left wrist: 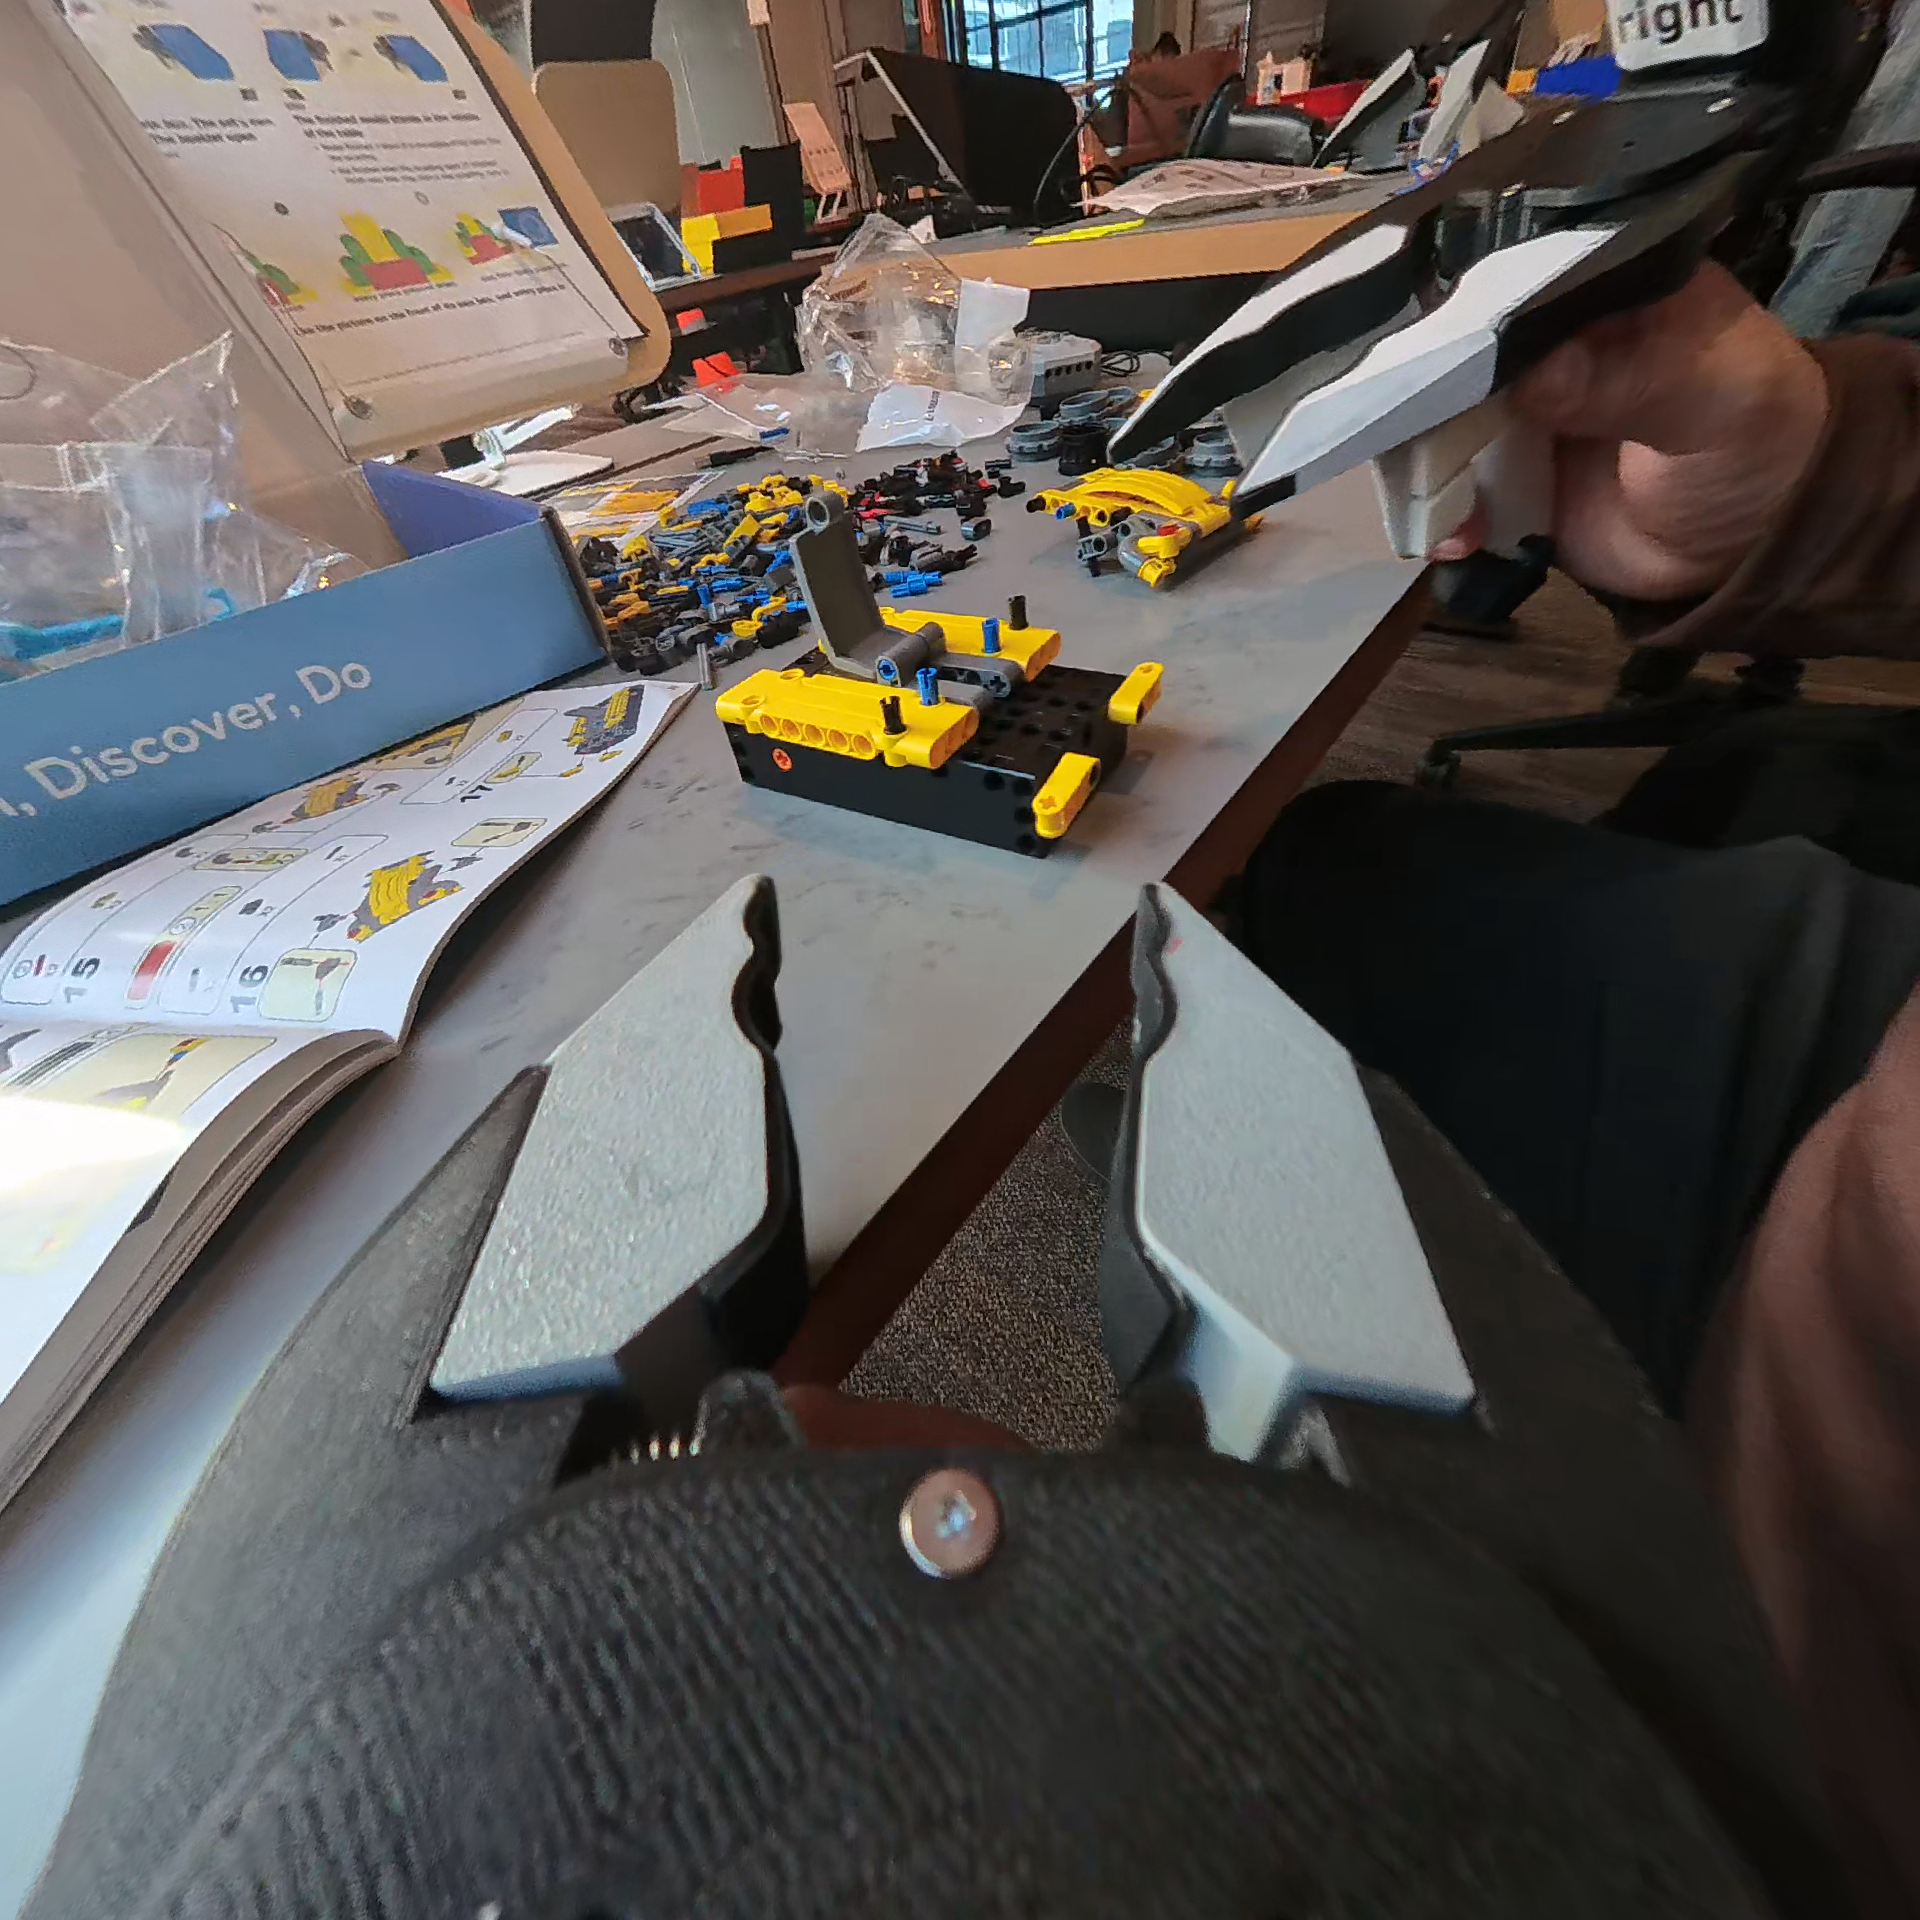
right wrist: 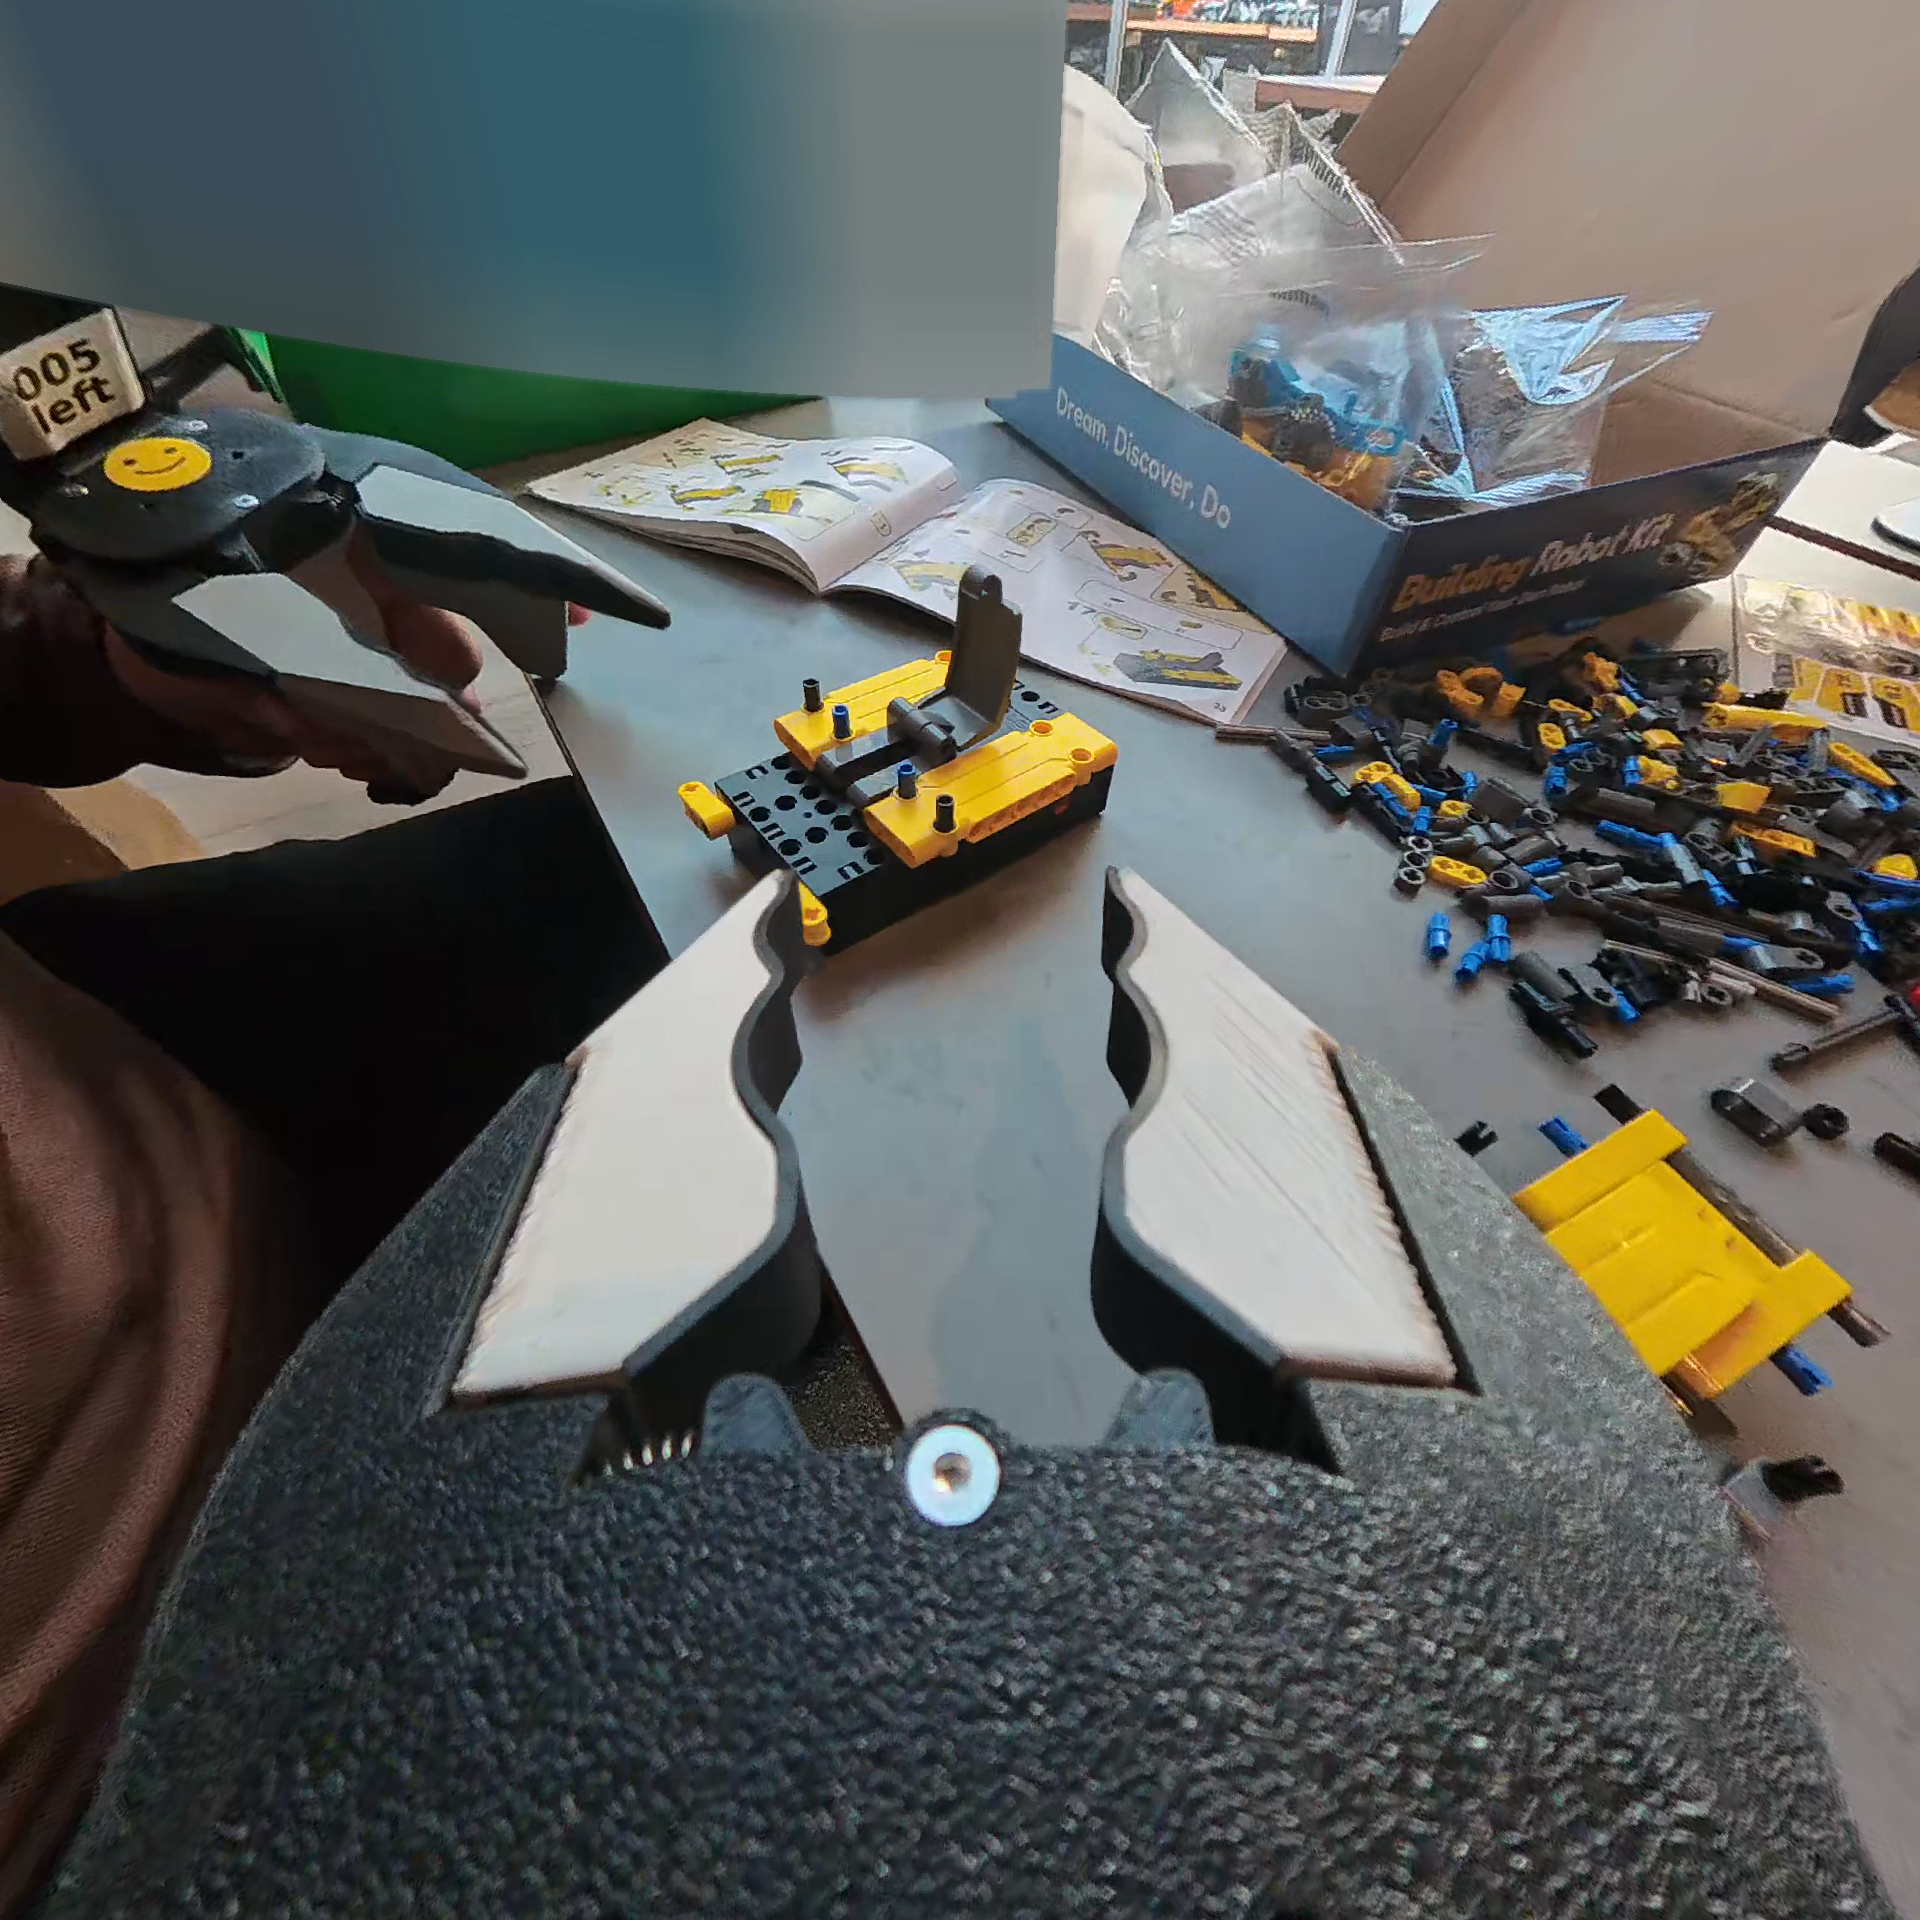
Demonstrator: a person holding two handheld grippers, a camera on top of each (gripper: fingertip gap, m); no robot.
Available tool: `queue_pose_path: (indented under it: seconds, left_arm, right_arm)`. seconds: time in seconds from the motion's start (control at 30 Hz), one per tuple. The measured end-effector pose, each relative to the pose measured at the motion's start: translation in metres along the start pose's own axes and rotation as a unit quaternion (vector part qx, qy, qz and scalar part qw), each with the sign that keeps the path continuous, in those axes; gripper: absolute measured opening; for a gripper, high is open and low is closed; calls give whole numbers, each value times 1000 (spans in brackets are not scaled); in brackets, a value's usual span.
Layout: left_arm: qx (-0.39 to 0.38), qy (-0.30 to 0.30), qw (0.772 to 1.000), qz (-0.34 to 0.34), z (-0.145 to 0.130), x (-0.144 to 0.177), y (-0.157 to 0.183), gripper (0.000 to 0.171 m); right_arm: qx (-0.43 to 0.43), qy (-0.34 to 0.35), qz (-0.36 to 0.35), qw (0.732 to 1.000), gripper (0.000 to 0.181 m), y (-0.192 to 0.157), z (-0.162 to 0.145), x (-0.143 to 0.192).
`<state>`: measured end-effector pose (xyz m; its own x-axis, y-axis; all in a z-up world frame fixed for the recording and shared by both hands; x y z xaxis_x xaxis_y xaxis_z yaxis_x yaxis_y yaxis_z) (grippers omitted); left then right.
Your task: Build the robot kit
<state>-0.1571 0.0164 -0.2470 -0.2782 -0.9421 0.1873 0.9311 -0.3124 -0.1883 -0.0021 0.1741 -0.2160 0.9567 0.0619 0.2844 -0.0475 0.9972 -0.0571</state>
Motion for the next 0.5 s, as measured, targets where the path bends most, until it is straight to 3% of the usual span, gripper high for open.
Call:
queue_pose_path:
  seconds: [0.3, 0.4, 0.5]
  left_arm:
    - [14, 2, 1000, 8, -1, 5, -6, 66]
    - [15, 4, 1000, 13, -1, 5, -7, 66]
    - [12, 9, 1000, 25, -2, 8, -10, 66]
  right_arm:
    - [-24, 9, -26, 999, 55, 13, 5, 2]
    - [-3, 56, -95, 994, 58, 27, 32, 22]
    - [28, 146, -159, 976, 58, 39, 78, 56]
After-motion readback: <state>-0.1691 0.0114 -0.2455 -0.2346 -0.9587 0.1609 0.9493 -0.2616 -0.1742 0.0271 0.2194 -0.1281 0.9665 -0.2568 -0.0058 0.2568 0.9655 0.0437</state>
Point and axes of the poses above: each gripper's, where its closed fingertips meet, x back along the fingers, z out of its top, y = z × x across the jaws, the point moved 5 cm from there along x, back along the fingers, and after that the axes turned 4 degrees about -x, right-handed, at the moved point
